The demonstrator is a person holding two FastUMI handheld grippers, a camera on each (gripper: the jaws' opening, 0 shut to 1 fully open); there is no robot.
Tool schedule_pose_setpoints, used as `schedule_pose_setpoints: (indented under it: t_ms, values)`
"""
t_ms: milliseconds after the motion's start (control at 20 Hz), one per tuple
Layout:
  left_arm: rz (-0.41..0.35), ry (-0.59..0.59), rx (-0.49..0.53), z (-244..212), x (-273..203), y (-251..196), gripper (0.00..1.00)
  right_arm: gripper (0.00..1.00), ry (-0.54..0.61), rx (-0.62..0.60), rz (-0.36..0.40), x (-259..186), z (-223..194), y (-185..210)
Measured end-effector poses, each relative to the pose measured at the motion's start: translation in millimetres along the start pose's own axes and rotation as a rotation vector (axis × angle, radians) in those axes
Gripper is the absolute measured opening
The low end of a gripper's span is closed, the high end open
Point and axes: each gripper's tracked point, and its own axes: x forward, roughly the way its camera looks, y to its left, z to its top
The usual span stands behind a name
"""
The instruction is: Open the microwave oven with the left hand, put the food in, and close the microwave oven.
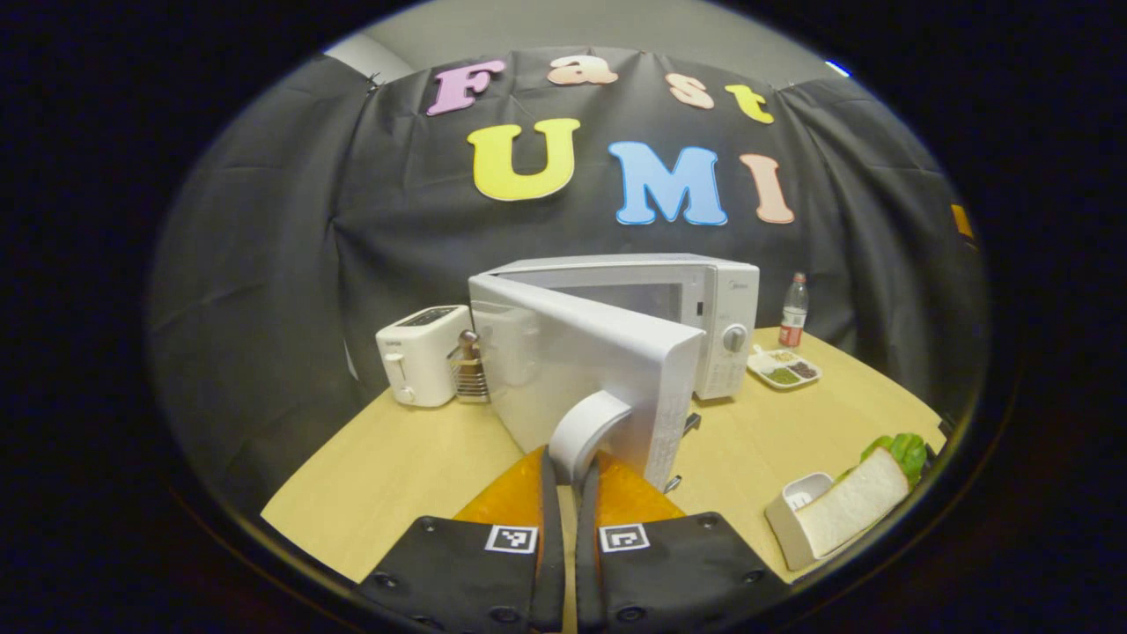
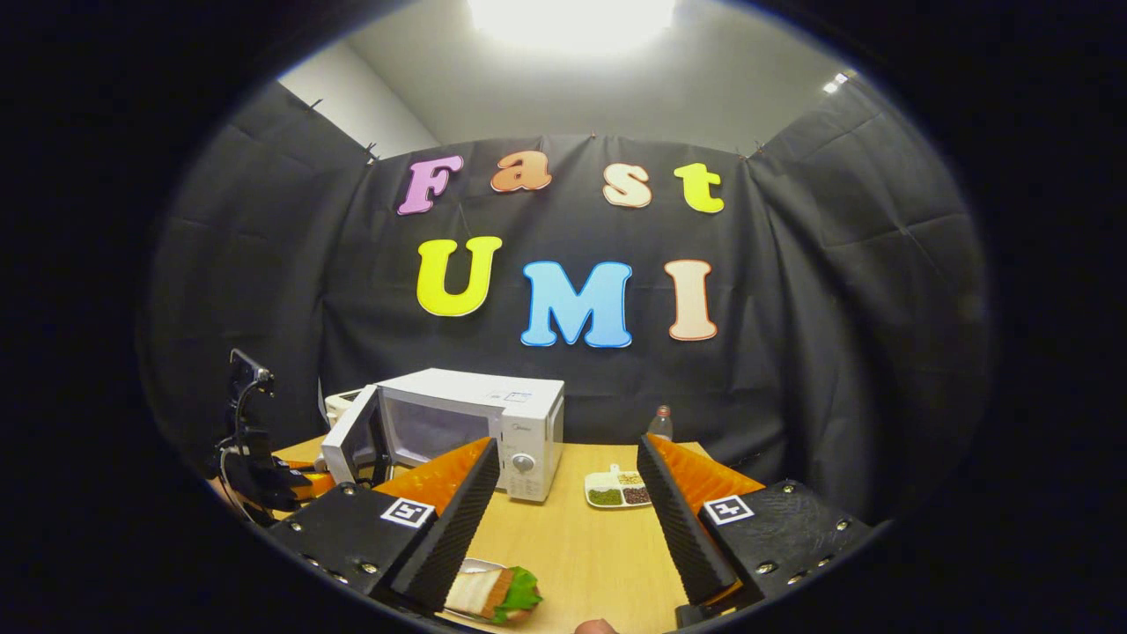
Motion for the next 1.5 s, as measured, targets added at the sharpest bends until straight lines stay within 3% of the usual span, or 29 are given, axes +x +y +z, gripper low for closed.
schedule_pose_setpoints:
  t_ms: [50, 250, 300, 450, 550, 650, 700, 750, 800, 1000, 1050, 1200, 1250, 1500]
  values:
    - [-0.002, 0.002, 0.007, -1.9, -3.7, 11.8, 0.15, 0.95, 0.003, -0.004, -0.002, 1.7, 0.0, 11.0]
    - [-0.021, 0.013, 0.014, -7.3, -13.6, 55.2, 0.12, 0.95, 0.008, 0.007, -0.01, 3.3, 2.0, 51.3]
    - [-0.015, 0.014, 0.021, -9.3, -15.5, 66.1, 0.15, 0.95, 0.009, 0.009, -0.01, 4.1, 0.4, 60.8]
    - [0.009, 0.012, 0.028, -12.3, -21.5, 99.8, 0.13, 0.95, 0.03, 0.002, -0.007, 7.0, -4.7, 81.3]
    - [0.009, 0.021, -0.018, -16.4, -27.5, 111.3, 0.16, 0.95, 0.063, -0.005, -0.012, 10.0, -11.1, 85.7]
    - [0.036, 0.014, -0.004, -19.4, -43.5, 121.2, 0.32, 0.95, 0.09, 0.0, -0.012, 14.1, -16.8, 86.5]
    - [0.053, 0.003, 0.009, -19.7, -54.9, 125.3, 0.27, 0.95, 0.1, 0.007, -0.008, 16.1, -19.9, 86.8]
    - [0.064, -0.005, 0.012, -18.4, -65.0, 128.0, 0.36, 0.95, 0.12, 0.016, 0.001, 19.8, -25.8, 86.0]
    - [0.07, -0.002, 0.004, -18.4, -76.2, 129.7, 0.31, 0.95, 0.157, 0.029, 0.004, 23.0, -37.6, 83.6]
    - [0.083, -0.076, -0.054, 12.5, -123.3, 116.4, 1.0, 0.96, 0.37, 0.112, 0.019, 31.9, -96.4, 67.4]
    - [0.097, -0.107, -0.051, 25.4, -132.5, 115.0, 0.94, 0.96, 0.414, 0.132, 0.018, 33.9, -111.3, 61.3]
    - [0.12, -0.203, -0.058, 70.8, -156.8, 104.2, 0.94, 0.96, 0.539, 0.166, 0.012, 30.4, -154.2, 46.3]
    - [0.125, -0.229, -0.064, 84.9, -163.3, 101.7, 1.0, 0.96, 0.595, 0.178, 0.011, 28.8, -169.8, 41.2]
    - [0.179, -0.31, -0.106, 130.4, -179.9, 94.7, 1.0, 0.96, 0.861, 0.293, 0.053, 20.7, -236.1, 35.0]
